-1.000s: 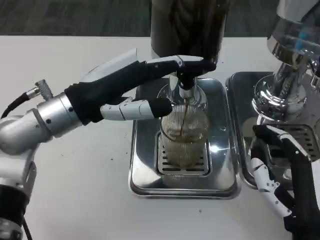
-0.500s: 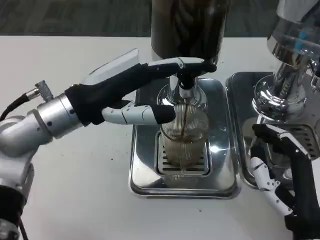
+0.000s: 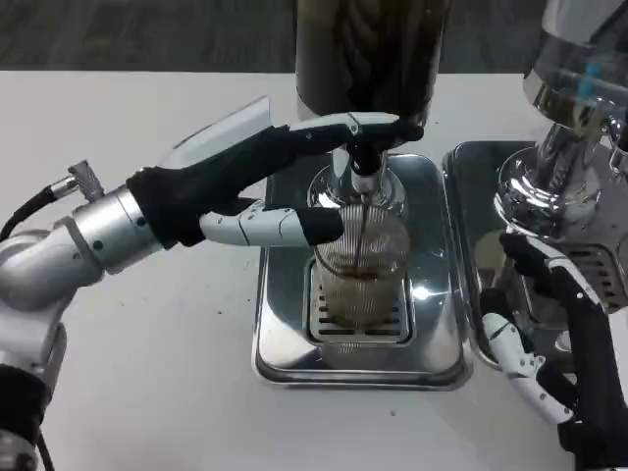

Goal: Grasp the cup under the faucet to collect the drink, then remove the cup.

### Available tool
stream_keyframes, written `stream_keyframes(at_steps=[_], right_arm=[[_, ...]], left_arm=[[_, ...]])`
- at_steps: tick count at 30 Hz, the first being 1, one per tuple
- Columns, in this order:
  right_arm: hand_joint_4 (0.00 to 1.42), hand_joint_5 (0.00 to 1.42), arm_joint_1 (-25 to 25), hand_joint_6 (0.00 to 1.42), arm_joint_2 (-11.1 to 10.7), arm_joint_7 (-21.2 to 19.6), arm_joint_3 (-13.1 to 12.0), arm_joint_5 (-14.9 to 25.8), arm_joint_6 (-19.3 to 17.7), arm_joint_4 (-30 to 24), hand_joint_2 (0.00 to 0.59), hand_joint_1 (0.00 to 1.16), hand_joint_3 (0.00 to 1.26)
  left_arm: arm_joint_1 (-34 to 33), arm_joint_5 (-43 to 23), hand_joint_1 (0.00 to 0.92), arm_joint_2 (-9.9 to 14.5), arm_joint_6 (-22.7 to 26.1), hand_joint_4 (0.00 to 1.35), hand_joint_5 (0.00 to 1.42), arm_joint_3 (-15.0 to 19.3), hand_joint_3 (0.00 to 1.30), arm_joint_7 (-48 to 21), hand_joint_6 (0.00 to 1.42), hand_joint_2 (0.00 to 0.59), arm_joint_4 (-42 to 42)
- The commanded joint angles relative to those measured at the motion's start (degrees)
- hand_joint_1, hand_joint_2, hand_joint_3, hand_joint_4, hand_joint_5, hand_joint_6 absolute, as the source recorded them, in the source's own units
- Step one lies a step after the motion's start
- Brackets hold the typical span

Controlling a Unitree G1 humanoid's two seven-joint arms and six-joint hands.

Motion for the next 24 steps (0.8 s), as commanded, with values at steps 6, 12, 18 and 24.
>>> stream_keyframes(at_steps=[6, 12, 18, 24], right_arm=[[0.13, 0.15, -2.41, 0.2, -1.96, 8.9, 0.28, 5.25, -0.23, -0.4, 0.245, 0.51, 0.12], [0.09, 0.11, -3.25, 0.16, -2.18, 11.72, 0.06, 6.5, 0.65, -0.35, 0.233, 0.53, 0.08], [0.05, 0.06, -5.0, 0.12, -2.76, 14.67, 0.32, 7.16, 1.96, 0.24, 0.235, 0.56, 0.03], [0.02, 0.04, -6.69, 0.1, -2.92, 17.23, 0.57, 7.62, 3.4, 0.57, 0.236, 0.56, 0.02]], left_arm=[[1.18, 1.24, 0.0, 0.52, 0.11, 0.12, 0.15, -1.39, 0.19, -1.27, 0.07, 0.088, 1.64], [1.31, 1.35, 0.0, 0.6, -0.15, 0.12, 0.15, -1.3, 0.2, -0.98, 0.07, 0.094, 1.45], [1.16, 2.09, 0.0, 0.94, -0.6, 0.12, 0.15, -1.4, 0.2, -0.35, 0.07, 0.094, 1.5], [1.26, 2.62, 0.0, 1.27, -0.73, 0.12, 0.15, -1.55, 0.2, 0.0, 0.07, 0.096, 1.48]])
